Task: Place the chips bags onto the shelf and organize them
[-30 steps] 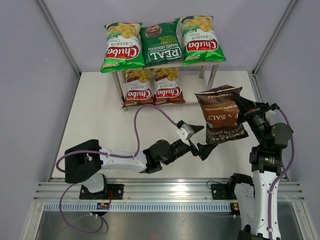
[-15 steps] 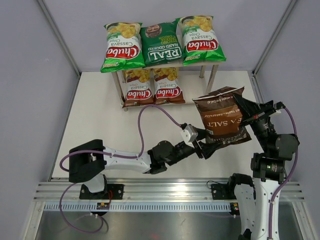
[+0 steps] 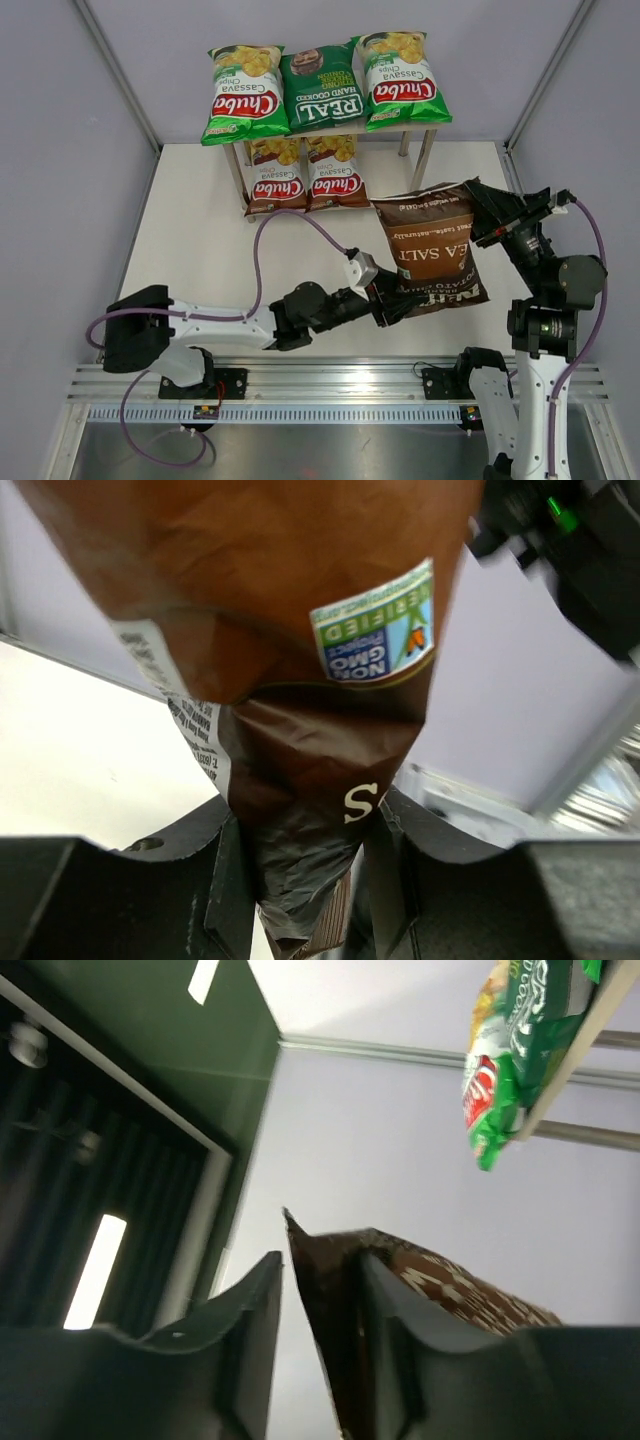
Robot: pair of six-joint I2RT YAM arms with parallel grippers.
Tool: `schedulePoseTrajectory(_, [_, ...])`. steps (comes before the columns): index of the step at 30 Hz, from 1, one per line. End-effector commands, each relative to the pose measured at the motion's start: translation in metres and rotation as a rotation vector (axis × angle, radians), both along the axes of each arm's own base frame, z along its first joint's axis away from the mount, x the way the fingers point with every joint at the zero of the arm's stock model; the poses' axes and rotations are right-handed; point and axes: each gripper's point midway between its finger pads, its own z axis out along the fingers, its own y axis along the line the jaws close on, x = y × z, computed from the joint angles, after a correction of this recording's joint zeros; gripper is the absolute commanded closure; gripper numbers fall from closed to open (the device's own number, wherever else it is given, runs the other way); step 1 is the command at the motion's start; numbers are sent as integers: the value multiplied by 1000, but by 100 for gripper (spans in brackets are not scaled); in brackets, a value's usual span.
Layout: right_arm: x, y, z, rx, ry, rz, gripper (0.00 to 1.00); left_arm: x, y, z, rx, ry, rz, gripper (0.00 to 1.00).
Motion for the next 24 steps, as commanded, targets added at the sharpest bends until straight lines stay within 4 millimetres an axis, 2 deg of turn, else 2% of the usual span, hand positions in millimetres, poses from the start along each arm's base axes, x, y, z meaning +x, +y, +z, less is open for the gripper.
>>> schedulePoseTrajectory(1, [10,16,2,-295,-104,3,53,-38,21,29,-60,5,-177,93])
schedulePoseTrajectory(2, [4,21,12,-358,-153,18,51,-43,30,34,-68,8,-195,93])
schedulePoseTrajectory(3, [0,29,8,-424,-177,70,42,-50,36,26,-49,24,-225,94])
schedulePoseTrajectory(4, [6,31,-3,-521,-205,77,37,-54,41,17,-20,38,-243,94])
schedulePoseTrajectory(5, [2,34,-5,-580,-226,96,31,-63,52,26,-34,27,-274,94])
schedulePoseTrajectory(6, [-4,38,-12,-649,-252,137,21,-66,58,11,15,58,-289,95])
schedulePoseTrajectory(7, [-4,38,-33,-765,-261,150,15,-69,63,9,27,66,-303,94])
schedulePoseTrajectory(9, [-21,44,-40,-854,-330,204,12,-81,82,7,51,85,-344,95])
schedulePoseTrajectory(10, [-33,47,-47,-910,-385,220,3,-84,89,8,56,90,-354,95])
schedulePoseTrajectory(12, [-54,55,-57,-926,-460,296,0,-87,108,12,65,133,-353,95])
schedulePoseTrajectory(13, [-70,61,-54,-923,-526,323,0,-88,114,14,69,146,-354,95])
schedulePoseTrajectory(14, [-76,65,-61,-898,-544,370,1,-88,118,16,76,162,-348,95])
schedulePoseTrajectory(15, [-89,69,-62,-877,-585,423,1,-89,123,9,115,186,-345,95])
schedulePoseTrajectory(16, [-96,71,-61,-861,-624,429,0,-90,130,20,100,188,-342,95])
schedulePoseTrajectory(17, [-104,75,-60,-847,-650,457,0,-90,133,21,103,207,-338,95])
schedulePoseTrajectory(18, [-107,76,-59,-835,-652,467,0,-89,136,17,127,227,-329,95])
schedulePoseTrajectory(19, [-108,76,-57,-834,-663,467,1,-89,139,24,117,231,-326,96])
schedulePoseTrajectory(22, [-105,77,-46,-826,-667,428,1,-85,140,21,134,281,-298,98])
schedulePoseTrajectory(24, [-84,71,-38,-854,-618,288,1,-88,139,22,137,286,-315,100])
